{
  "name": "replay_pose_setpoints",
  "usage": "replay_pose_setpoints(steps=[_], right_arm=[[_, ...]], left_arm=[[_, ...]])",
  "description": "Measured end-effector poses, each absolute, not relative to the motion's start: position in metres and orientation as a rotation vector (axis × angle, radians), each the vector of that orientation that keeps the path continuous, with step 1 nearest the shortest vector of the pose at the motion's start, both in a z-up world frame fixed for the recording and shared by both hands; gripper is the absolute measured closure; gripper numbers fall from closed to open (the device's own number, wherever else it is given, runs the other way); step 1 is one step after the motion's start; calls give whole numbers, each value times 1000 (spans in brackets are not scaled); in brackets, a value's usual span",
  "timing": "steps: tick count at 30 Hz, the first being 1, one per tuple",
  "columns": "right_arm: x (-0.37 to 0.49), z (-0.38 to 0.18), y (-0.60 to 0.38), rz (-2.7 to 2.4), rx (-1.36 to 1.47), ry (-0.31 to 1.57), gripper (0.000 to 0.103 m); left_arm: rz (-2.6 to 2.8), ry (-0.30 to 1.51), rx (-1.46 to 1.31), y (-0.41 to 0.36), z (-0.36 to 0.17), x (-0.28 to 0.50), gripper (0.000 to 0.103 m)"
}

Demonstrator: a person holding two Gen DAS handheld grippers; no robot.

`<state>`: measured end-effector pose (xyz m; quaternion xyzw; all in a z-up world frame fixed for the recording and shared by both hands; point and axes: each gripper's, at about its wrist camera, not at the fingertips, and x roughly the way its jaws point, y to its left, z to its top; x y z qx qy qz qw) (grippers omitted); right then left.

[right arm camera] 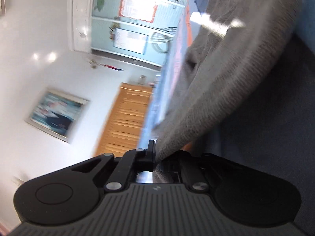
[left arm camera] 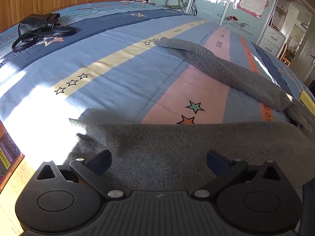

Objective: Fold clothes

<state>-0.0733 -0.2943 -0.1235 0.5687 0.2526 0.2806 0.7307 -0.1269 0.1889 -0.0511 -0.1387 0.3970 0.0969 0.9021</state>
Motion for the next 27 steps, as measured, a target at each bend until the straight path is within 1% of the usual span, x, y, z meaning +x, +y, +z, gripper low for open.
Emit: replay_pose_setpoints(steps=[2, 5, 6, 8, 11, 13, 14, 16, 17, 18, 19, 20, 24, 27], right_arm=[[-77, -127, -305, 627, 1350, 533, 98], [-69, -131, -304, 488, 1127, 738, 98], [-66, -126, -295, 418, 935, 830, 97], [-74, -126, -298, 458, 927, 870, 94], [-94, -116, -311, 426, 861, 887, 92], [-107, -109, -322, 403, 831, 876, 80], [-113, -106, -328, 396, 832, 849, 76], [-124, -101, -339, 381, 834, 792, 62], [-129, -104, -345, 384, 866, 754, 58], [-133, -107, -350, 386, 902, 721, 49], [-136, -111, -354, 389, 937, 688, 42], [-135, -116, -356, 395, 971, 669, 41], [-133, -134, -347, 474, 1056, 625, 39], [-132, -140, -338, 534, 1086, 591, 38]], left_arm=[[233, 838, -265, 190, -57, -124, 1], [258, 850, -219, 192, -68, -121, 1], [263, 851, -193, 190, -70, -121, 1], [268, 851, -152, 188, -71, -121, 1], [267, 833, -176, 192, -66, -123, 2], [251, 783, -202, 197, -55, -128, 3], [244, 752, -215, 201, -47, -132, 3], [239, 709, -235, 212, -31, -138, 2], [240, 691, -239, 220, -24, -141, 1], [241, 681, -239, 228, -18, -144, 1], [241, 683, -236, 236, -15, -147, 1], [247, 692, -237, 245, -14, -149, 1], [289, 727, -329, 284, -27, -160, 2], [304, 716, -191, 278, -41, -165, 2]])
